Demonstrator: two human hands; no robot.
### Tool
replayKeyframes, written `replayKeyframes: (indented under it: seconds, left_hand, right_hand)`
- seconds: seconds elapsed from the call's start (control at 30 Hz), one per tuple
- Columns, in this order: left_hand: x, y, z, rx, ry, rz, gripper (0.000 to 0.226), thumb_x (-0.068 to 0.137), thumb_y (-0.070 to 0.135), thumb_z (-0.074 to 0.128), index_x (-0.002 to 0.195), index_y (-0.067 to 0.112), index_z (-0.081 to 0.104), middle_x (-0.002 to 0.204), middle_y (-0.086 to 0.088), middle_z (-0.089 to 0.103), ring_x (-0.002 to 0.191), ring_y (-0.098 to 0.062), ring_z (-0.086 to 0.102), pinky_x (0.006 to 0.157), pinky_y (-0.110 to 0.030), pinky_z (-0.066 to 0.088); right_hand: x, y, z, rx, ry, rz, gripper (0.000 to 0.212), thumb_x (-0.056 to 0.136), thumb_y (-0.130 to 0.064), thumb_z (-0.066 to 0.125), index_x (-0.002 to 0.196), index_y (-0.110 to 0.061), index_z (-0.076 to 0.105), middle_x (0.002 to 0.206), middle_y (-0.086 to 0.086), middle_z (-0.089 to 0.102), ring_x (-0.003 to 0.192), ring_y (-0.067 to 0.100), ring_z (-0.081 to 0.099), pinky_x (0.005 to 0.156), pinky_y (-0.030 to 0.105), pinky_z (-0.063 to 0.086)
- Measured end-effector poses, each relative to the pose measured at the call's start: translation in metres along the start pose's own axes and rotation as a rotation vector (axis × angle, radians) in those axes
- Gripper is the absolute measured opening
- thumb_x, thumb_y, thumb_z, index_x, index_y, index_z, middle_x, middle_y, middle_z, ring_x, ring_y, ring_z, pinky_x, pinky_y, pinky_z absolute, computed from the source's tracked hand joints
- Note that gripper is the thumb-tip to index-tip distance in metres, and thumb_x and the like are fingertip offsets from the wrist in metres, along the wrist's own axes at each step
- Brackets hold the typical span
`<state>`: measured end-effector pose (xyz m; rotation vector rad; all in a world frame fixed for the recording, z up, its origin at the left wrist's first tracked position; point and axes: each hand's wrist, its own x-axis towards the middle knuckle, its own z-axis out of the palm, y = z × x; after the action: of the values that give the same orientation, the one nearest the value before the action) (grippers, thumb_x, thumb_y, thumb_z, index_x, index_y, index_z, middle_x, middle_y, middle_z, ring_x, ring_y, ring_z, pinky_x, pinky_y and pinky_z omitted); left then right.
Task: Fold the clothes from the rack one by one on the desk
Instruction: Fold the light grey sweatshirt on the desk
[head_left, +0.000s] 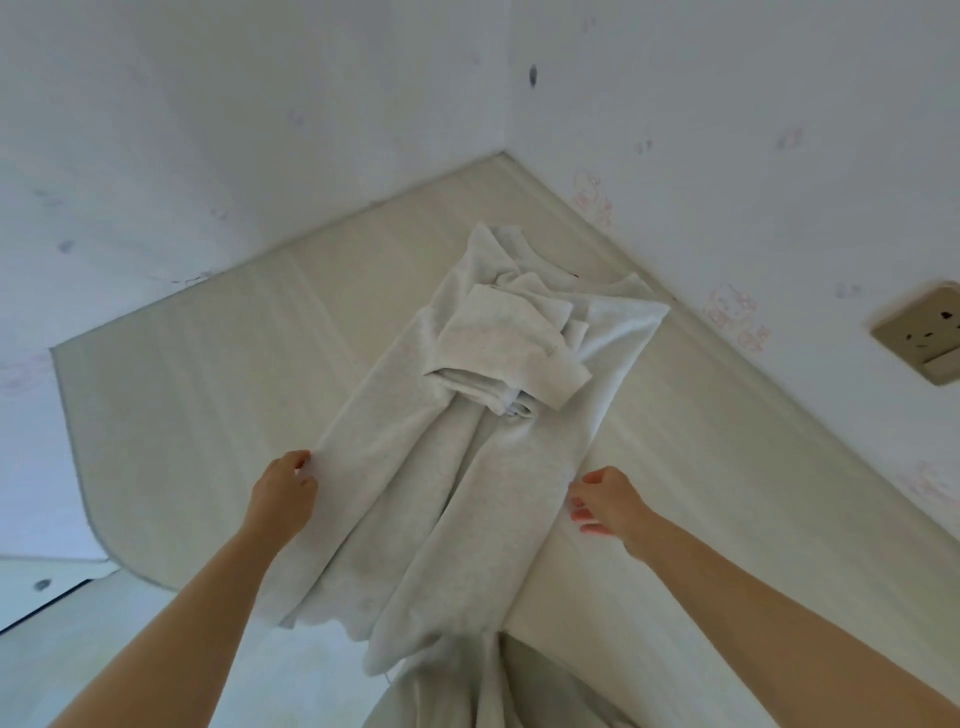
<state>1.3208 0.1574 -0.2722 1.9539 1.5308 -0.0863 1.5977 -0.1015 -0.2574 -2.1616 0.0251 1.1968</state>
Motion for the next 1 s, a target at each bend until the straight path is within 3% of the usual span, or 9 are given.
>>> replayKeyframes:
  seconds: [0.17, 0.27, 0.37, 0.5, 0.57, 0.77, 0.9, 0.97, 1.0]
  left_hand:
    - [-0.006, -0.011, -0.003, -0.031, 0.011, 0.023, 0.039, 0.093, 0.007, 0.051, 0.133, 0.006, 0.053, 0.129, -0.015, 0.058, 0.118, -0.034, 0.053, 0.1, -0.04, 0.04]
    - [-0.005, -0.018, -0.011, -0.085, -0.07, -0.03, 0.04, 0.093, 0.015, 0.057, 0.132, 0.008, 0.053, 0.126, -0.014, 0.06, 0.112, -0.033, 0.055, 0.087, -0.034, 0.041]
    - [-0.004, -0.032, -0.02, -0.083, -0.2, -0.021, 0.043, 0.09, 0.023, 0.064, 0.129, 0.008, 0.053, 0.122, -0.013, 0.06, 0.108, -0.034, 0.057, 0.087, -0.038, 0.045]
    - [-0.008, -0.055, -0.031, -0.092, -0.321, -0.002, 0.03, 0.087, 0.027, 0.069, 0.104, 0.003, 0.061, 0.108, -0.013, 0.065, 0.094, -0.03, 0.061, 0.081, -0.041, 0.049]
    - [-0.011, -0.061, -0.035, -0.185, -0.376, -0.01, 0.023, 0.088, 0.022, 0.068, 0.098, 0.003, 0.063, 0.103, -0.014, 0.067, 0.089, -0.028, 0.063, 0.075, -0.037, 0.051]
    - [-0.027, -0.083, -0.055, -0.347, -0.631, 0.027, 0.031, 0.093, 0.022, 0.062, 0.118, 0.004, 0.06, 0.107, -0.011, 0.071, 0.096, -0.028, 0.069, 0.088, -0.046, 0.055]
    - [-0.039, -0.094, -0.064, -0.371, -0.75, 0.094, 0.032, 0.096, 0.031, 0.057, 0.123, 0.013, 0.057, 0.112, -0.006, 0.071, 0.101, -0.025, 0.069, 0.089, -0.048, 0.055]
    - [-0.042, -0.1, -0.064, -0.4, -0.798, 0.092, 0.036, 0.096, 0.036, 0.056, 0.125, 0.014, 0.056, 0.115, -0.006, 0.07, 0.103, -0.026, 0.069, 0.088, -0.053, 0.055]
    - [-0.042, -0.103, -0.063, -0.423, -0.804, 0.078, 0.036, 0.096, 0.036, 0.056, 0.124, 0.014, 0.055, 0.115, -0.007, 0.07, 0.103, -0.027, 0.069, 0.088, -0.055, 0.054]
  right_hand:
    - [-0.028, 0.023, 0.024, 0.164, -0.05, 0.042, 0.005, 0.091, -0.012, 0.058, 0.089, -0.007, 0.058, 0.087, 0.013, 0.068, 0.079, 0.024, 0.067, 0.083, 0.04, 0.056]
    - [-0.046, 0.038, 0.047, 0.252, -0.057, 0.089, 0.006, 0.091, -0.01, 0.059, 0.094, -0.005, 0.059, 0.088, 0.014, 0.068, 0.079, 0.026, 0.067, 0.084, 0.04, 0.056]
    - [-0.062, 0.048, 0.073, 0.359, -0.012, 0.118, 0.014, 0.09, -0.006, 0.059, 0.102, 0.002, 0.058, 0.092, 0.017, 0.067, 0.084, 0.031, 0.066, 0.086, 0.042, 0.056]
    - [-0.092, 0.068, 0.117, 0.445, 0.122, 0.094, 0.014, 0.09, 0.004, 0.053, 0.103, 0.002, 0.057, 0.109, 0.023, 0.063, 0.103, 0.04, 0.062, 0.089, 0.046, 0.053]
    - [-0.102, 0.082, 0.135, 0.432, 0.194, 0.072, 0.024, 0.089, 0.001, 0.053, 0.112, -0.002, 0.058, 0.115, 0.017, 0.063, 0.107, 0.035, 0.061, 0.091, 0.043, 0.053]
    - [-0.127, 0.11, 0.174, 0.468, 0.17, 0.09, 0.044, 0.076, -0.014, 0.064, 0.12, -0.014, 0.055, 0.104, 0.003, 0.06, 0.092, 0.02, 0.056, 0.071, 0.031, 0.044]
    - [-0.138, 0.124, 0.19, 0.551, 0.06, 0.071, 0.058, 0.076, -0.002, 0.064, 0.122, -0.029, 0.041, 0.108, 0.008, 0.06, 0.098, 0.022, 0.055, 0.081, 0.035, 0.04]
    - [-0.141, 0.133, 0.195, 0.64, 0.012, 0.092, 0.061, 0.079, 0.007, 0.061, 0.122, -0.031, 0.039, 0.099, 0.011, 0.061, 0.086, 0.024, 0.058, 0.083, 0.038, 0.046]
    - [-0.142, 0.136, 0.197, 0.686, -0.01, 0.108, 0.06, 0.08, 0.009, 0.06, 0.123, -0.027, 0.042, 0.095, 0.013, 0.062, 0.078, 0.023, 0.059, 0.076, 0.036, 0.05]
